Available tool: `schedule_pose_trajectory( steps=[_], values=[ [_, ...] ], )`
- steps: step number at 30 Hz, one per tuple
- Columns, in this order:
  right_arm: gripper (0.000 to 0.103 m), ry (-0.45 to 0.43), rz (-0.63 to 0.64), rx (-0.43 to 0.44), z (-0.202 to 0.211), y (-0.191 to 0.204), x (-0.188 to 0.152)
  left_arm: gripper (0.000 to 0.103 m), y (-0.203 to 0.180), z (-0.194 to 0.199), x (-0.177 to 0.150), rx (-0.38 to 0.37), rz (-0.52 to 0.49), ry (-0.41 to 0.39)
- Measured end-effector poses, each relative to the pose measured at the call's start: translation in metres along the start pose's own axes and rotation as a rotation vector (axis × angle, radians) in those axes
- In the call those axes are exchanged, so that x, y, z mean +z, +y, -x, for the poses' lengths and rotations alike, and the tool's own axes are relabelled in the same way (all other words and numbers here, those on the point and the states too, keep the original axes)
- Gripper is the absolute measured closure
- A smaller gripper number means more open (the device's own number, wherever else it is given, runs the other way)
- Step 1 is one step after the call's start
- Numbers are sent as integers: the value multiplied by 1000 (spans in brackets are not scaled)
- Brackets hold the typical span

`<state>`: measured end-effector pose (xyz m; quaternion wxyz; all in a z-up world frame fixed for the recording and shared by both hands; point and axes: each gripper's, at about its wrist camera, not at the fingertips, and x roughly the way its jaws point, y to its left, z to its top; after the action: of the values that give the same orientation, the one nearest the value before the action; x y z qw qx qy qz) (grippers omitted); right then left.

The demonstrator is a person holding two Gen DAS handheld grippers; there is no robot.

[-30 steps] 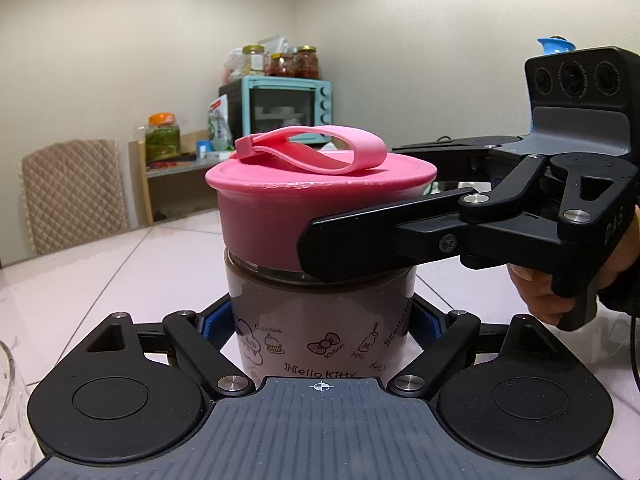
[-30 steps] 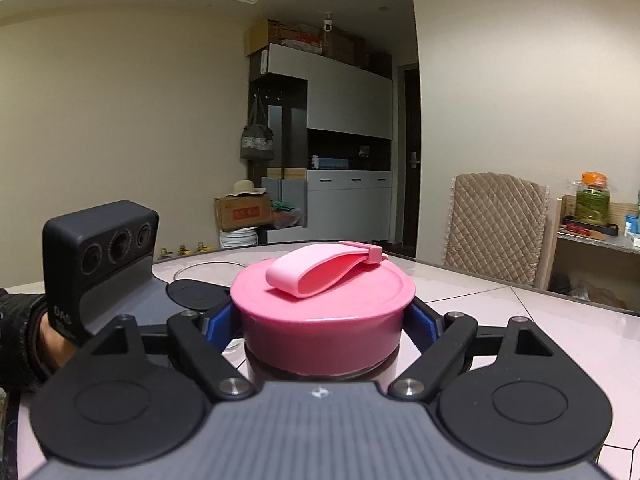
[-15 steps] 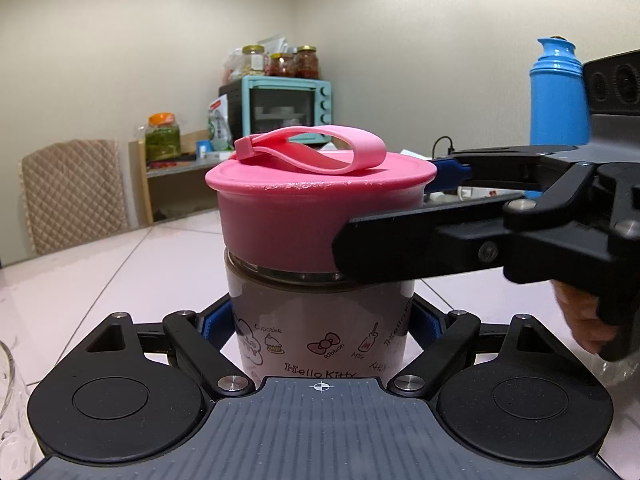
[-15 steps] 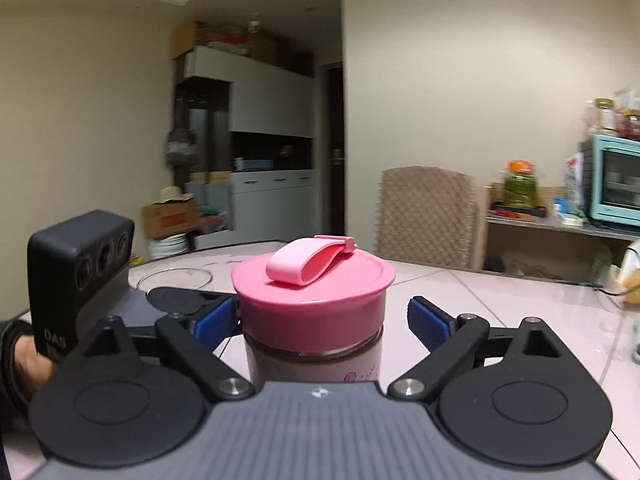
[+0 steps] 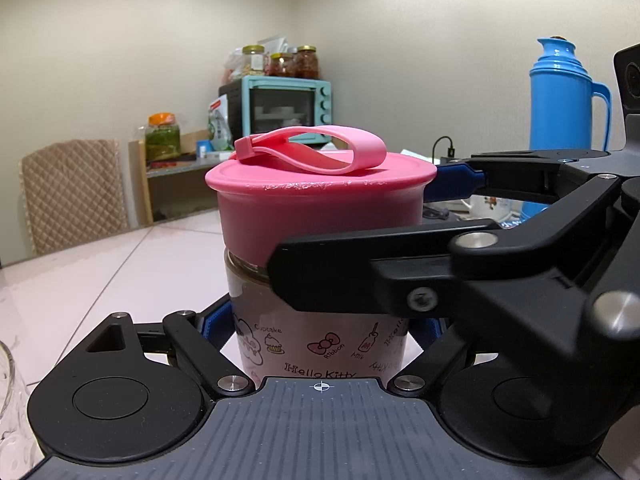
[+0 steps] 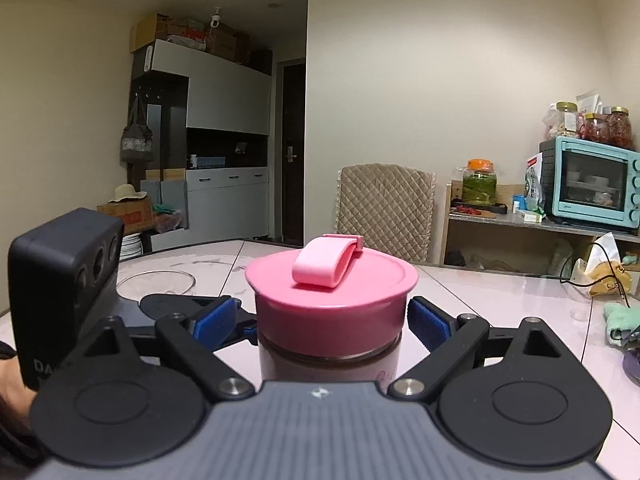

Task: Unscrew bottle cap and pour
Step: 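Regrip the lid and twist it again with the right gripper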

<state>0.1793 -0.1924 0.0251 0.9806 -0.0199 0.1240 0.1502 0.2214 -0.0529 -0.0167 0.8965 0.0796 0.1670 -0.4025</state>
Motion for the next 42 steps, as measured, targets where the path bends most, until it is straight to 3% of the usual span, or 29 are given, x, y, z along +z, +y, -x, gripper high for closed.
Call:
schedule_pose_trajectory(
  steps=[13, 19, 25, 36, 42],
  values=[
    [10, -4, 19, -65, -10, 12, 0, 13, 0, 0, 0, 0, 0, 0],
    [17, -1, 12, -83, -13, 12, 0, 13, 0, 0, 0, 0, 0, 0],
    [17, 0, 13, -58, -15, 7, -1, 13, 0, 0, 1, 0, 1, 0],
    [18, -22, 56, 209, -15, -34, -2, 13, 0, 0, 2, -1, 1, 1],
    [18, -32, 85, 434, -25, -68, 0, 13, 0, 0, 2, -1, 0, 1]
  ],
)
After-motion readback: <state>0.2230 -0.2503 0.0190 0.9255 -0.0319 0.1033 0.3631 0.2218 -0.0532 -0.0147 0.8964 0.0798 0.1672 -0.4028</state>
